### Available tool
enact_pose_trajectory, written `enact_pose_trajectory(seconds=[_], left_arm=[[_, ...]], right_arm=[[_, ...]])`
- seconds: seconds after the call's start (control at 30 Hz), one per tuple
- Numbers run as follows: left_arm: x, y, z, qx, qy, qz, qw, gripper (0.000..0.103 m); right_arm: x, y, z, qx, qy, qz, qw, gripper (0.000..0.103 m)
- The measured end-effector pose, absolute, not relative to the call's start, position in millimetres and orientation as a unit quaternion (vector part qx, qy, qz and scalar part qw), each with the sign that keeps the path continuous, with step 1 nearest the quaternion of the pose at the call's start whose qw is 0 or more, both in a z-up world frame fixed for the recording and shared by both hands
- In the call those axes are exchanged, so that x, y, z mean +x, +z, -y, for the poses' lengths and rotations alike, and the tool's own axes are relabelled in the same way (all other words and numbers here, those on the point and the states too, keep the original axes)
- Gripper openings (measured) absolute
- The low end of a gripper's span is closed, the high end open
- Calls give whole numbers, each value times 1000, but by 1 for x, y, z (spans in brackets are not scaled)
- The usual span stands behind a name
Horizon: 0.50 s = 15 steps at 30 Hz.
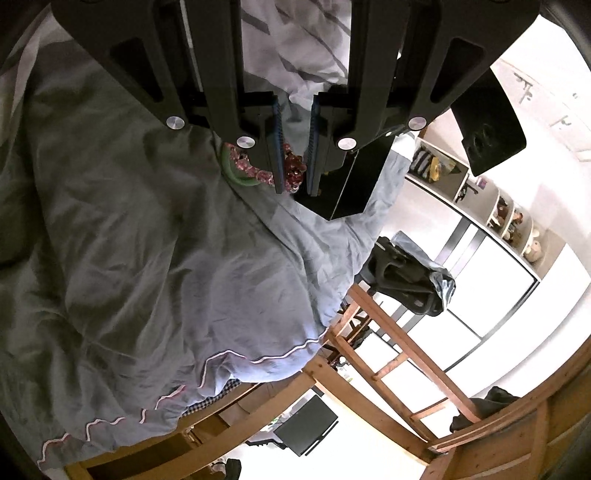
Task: Organize jewelry
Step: 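Carry the silver ring into the black box and open the left gripper while the right holds the pink bracelet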
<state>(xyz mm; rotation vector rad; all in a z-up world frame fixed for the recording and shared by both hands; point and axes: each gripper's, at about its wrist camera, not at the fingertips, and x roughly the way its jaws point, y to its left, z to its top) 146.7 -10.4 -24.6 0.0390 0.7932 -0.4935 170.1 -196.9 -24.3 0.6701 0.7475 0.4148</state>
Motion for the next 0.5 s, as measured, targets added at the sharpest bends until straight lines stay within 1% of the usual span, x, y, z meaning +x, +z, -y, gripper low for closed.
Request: enact_pose_trajectory(seconds=[0.5], left_arm=[[139,-7,-4,11,-232,-372,899,20]], right_arm=[[170,-8,182,301,220,-347,861,12]])
